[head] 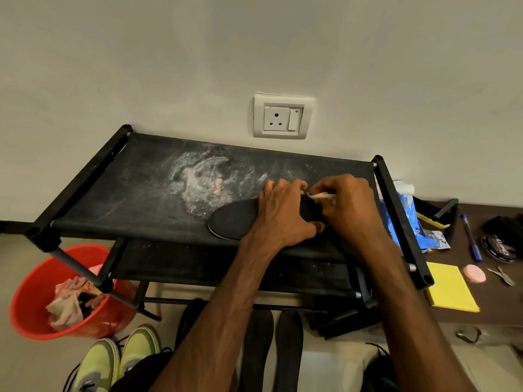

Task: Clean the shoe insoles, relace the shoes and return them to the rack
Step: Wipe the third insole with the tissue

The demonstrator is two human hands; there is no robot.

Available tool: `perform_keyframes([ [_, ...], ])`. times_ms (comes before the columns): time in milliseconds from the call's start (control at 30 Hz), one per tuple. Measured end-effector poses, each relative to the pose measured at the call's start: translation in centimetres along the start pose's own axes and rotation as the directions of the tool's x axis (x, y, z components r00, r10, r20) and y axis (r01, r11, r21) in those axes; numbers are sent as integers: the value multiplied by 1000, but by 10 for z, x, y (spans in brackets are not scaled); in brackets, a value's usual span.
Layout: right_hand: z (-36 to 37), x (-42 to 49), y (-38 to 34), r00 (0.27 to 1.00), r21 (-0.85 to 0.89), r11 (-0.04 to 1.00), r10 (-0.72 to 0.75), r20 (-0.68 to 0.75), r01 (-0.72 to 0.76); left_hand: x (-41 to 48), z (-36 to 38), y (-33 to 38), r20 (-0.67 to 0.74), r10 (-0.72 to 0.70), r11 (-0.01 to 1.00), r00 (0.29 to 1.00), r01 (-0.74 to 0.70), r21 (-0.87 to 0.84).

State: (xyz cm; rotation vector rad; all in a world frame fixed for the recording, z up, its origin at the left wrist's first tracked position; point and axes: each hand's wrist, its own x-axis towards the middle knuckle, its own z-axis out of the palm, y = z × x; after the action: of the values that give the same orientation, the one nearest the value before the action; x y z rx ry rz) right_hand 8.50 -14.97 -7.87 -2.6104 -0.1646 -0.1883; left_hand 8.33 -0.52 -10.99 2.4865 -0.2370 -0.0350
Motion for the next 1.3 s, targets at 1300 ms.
perform_keyframes([
  [1300,-12,-20,0,979,122,974,198,-43,-191,-12,-29,-11,35,4,997,999,-6,78],
])
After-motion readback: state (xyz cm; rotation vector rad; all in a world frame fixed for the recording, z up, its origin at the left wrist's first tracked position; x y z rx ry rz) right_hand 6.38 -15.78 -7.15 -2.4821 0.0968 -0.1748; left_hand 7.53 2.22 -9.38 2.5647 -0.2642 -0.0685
